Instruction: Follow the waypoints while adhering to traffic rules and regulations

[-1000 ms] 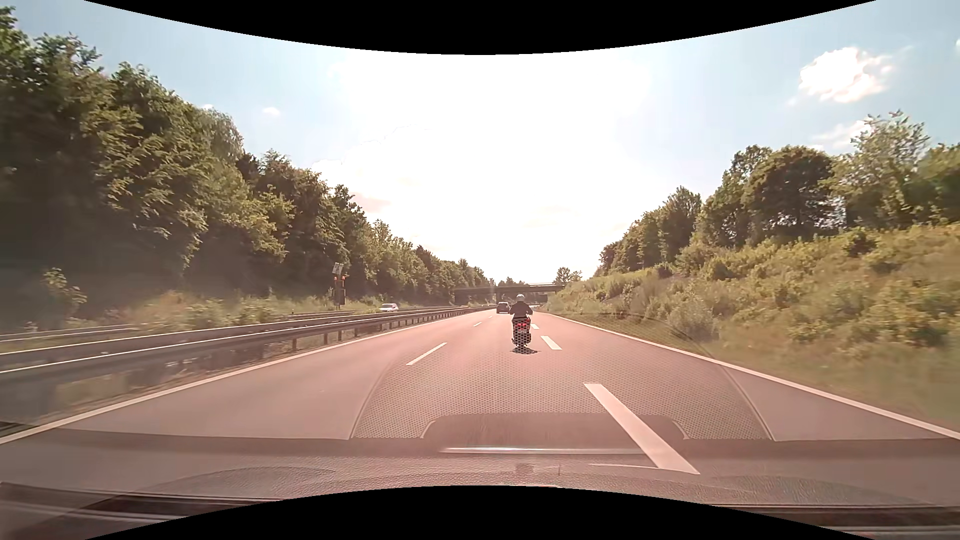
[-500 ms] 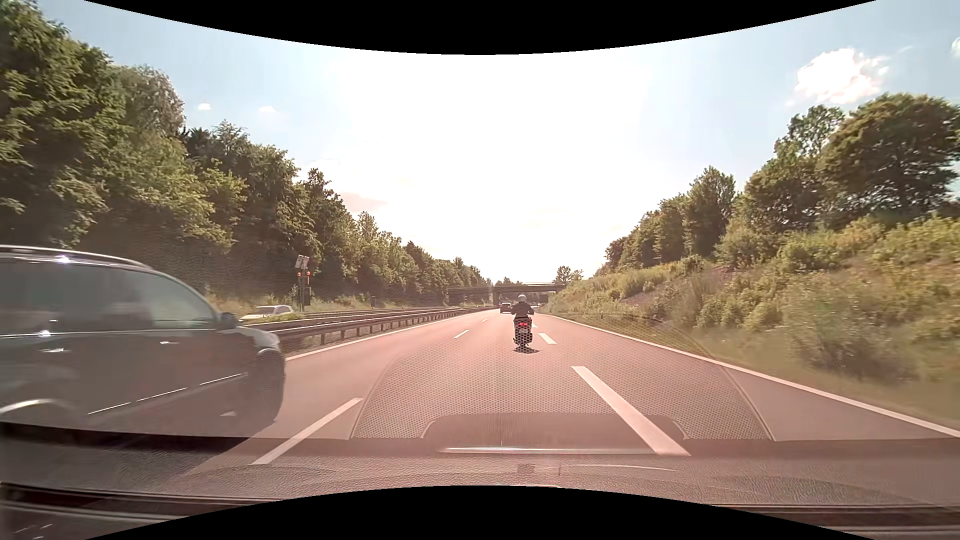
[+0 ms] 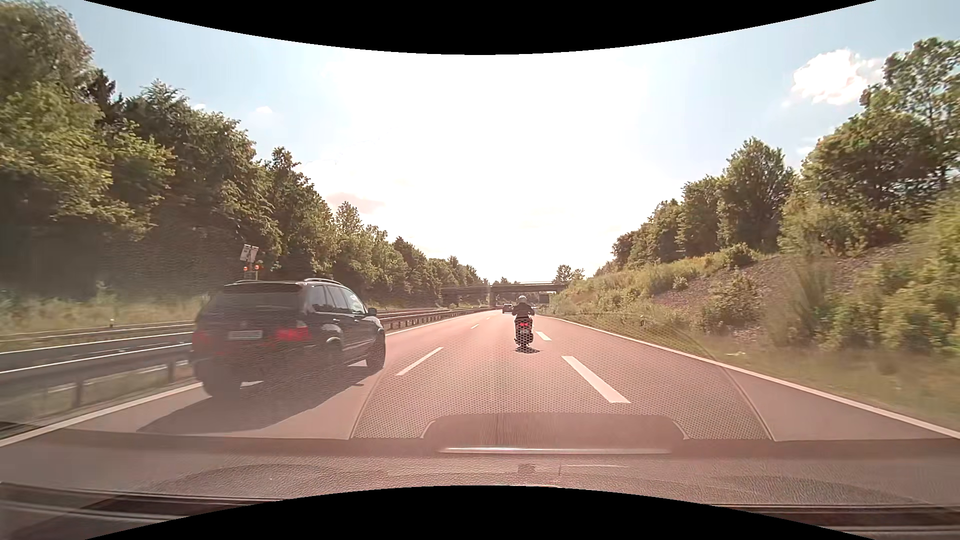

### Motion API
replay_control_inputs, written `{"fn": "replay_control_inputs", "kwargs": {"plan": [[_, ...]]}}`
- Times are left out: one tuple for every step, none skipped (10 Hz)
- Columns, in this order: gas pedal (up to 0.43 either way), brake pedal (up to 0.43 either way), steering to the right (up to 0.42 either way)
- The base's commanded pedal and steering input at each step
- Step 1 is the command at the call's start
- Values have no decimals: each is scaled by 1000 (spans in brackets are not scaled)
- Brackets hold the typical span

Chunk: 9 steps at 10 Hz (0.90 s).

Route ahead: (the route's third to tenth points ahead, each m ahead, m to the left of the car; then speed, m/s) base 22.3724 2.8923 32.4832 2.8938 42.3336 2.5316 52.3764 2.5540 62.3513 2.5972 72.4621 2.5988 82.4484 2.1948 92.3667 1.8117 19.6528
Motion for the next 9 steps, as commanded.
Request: {"fn": "replay_control_inputs", "kwargs": {"plan": [[287, 12, 4], [299, 12, 3], [311, 12, 3], [311, 12, 4], [319, 12, 3], [319, 12, 3], [319, 12, 3], [331, 12, 3], [331, 12, 2]]}}
